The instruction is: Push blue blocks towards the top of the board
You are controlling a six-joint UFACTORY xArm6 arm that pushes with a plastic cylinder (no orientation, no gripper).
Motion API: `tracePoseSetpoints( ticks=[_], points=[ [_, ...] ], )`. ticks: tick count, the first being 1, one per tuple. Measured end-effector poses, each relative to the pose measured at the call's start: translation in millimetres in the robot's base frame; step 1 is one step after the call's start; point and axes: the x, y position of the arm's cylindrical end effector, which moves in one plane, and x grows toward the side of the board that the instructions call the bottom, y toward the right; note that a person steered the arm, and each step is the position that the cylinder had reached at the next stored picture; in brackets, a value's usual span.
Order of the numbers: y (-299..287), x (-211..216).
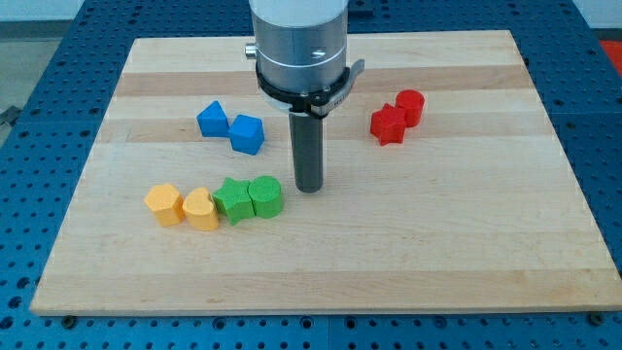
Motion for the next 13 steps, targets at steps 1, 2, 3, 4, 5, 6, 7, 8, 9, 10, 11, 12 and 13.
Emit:
tracePoseSetpoints(
  ticks=[1,2,3,4,5,6,7,8,9,10,11,12,13],
  points=[
    [0.5,-14.9],
    [10.8,-49.7],
    [10.8,-58.9],
    [2.2,-55.8],
    [-30.5,-55.8],
    [-76.2,-55.8],
    [-121.4,-55.8],
    [-149.8,-57.2],
    [-161.5,-60.7],
    [-181.2,-61.2],
    [-221.7,-75.7],
    [-219.3,-98.5],
    [-180.9,-98.9]
  ],
)
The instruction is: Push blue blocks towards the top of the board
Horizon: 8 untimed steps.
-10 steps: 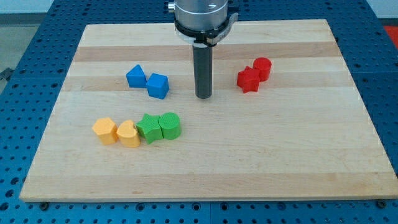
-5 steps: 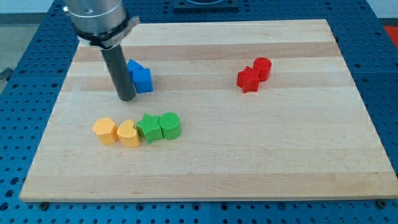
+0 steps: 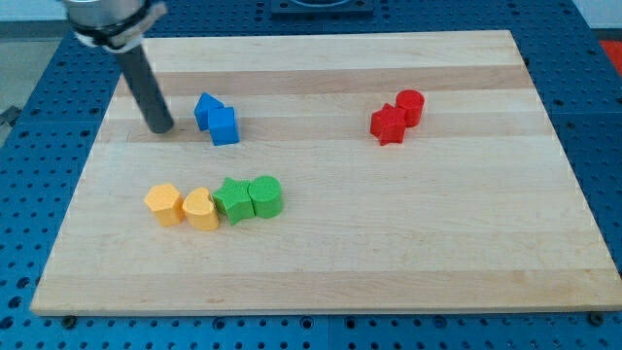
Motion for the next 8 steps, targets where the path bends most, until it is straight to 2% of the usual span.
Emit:
tracePoseSetpoints(
  ticks=[2,3,4,5,6,7,8],
  points=[
    [83.6,-36.7],
    [83.9,-46.6],
    [10.1,-37.4],
    [-19.2,-2.1],
    [-0.4,45.2],
    [42.5,64.0],
    [90.1,43.6]
  ],
)
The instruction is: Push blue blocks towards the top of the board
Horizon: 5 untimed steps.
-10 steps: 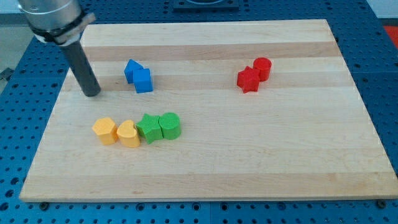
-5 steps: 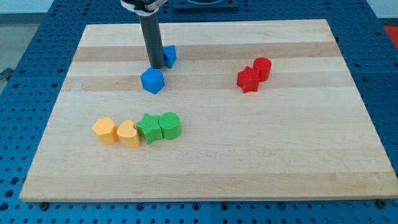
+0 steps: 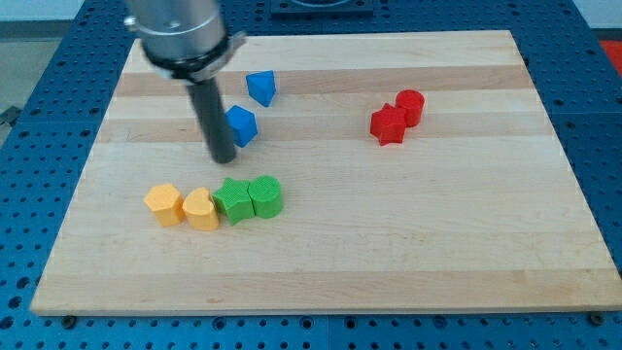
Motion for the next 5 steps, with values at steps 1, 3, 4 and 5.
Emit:
tracePoseSetpoints(
  ticks=[1,3,4,5],
  points=[
    [38.4,-30.6],
    [59.7,-45.4],
    [51.4,-6.3],
    [22.4,-8.0]
  ],
)
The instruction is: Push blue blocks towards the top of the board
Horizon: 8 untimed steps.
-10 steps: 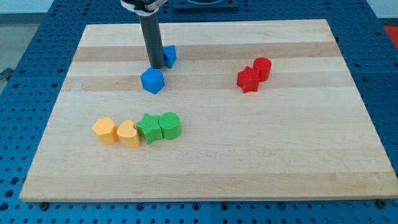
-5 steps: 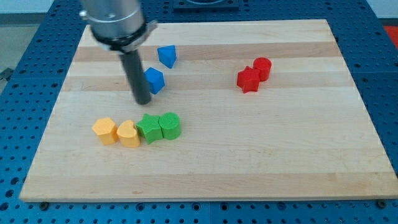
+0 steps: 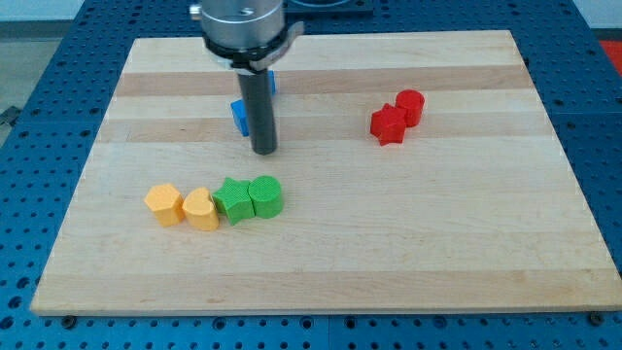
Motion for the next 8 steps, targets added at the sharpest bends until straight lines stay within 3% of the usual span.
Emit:
tracePoseSetpoints(
  ticks=[2,3,4,5,7,8],
  points=[
    [-12.3,-66.3],
    [-3.9,-60.9],
    [-31.3,-35.6],
    [-94.6,-38.1],
    [-121.0,-115.8],
    [-94.5,-99.5]
  ],
)
